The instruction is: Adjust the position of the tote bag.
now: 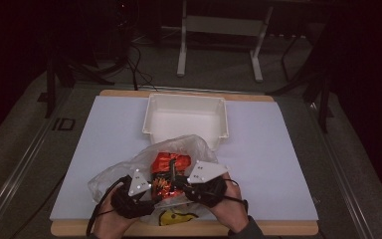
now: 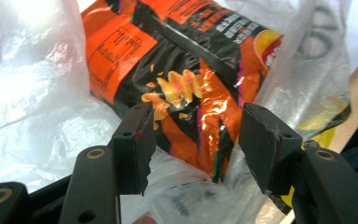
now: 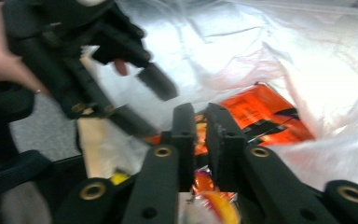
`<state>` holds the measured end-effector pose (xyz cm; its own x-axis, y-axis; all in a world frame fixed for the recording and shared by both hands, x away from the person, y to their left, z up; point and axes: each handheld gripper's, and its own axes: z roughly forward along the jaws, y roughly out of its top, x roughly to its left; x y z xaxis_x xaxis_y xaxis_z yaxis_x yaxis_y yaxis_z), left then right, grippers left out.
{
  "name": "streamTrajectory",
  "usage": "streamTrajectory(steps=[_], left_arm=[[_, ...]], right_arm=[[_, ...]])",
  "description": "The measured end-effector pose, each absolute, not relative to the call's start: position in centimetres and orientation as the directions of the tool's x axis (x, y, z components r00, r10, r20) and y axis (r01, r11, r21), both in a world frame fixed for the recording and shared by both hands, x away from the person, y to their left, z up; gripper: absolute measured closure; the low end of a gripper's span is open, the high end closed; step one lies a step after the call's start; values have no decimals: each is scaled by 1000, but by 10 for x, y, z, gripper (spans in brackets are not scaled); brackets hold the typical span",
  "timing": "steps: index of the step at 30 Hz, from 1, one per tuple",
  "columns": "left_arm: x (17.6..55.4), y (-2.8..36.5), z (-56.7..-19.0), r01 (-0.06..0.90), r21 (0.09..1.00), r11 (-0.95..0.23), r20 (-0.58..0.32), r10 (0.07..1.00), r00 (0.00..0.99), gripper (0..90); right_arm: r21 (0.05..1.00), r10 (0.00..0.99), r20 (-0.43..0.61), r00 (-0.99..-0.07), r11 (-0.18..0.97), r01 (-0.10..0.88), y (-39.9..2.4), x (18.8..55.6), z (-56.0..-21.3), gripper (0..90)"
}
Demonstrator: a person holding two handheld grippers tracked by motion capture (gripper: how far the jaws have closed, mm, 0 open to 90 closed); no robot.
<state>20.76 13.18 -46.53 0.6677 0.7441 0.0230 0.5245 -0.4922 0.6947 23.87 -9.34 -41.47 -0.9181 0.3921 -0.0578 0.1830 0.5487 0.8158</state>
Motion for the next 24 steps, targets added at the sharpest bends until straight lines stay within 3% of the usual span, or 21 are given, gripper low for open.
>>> streamTrajectory(steps=[5,11,24], left_arm=[[215,131,-474,543,673,-502,35,755,655,451],[217,130,-486,557,638,-532,35,742,669,428],[206,136,-508,587,580,-564,26,734,679,392]], right_arm=[[735,438,-85,-895,634,241,-81,261,-436,613],[661,481,-64,-875,677,324,-92,271,-467,502],[580,487,-10,-874,715,391,-113,257,-492,377]])
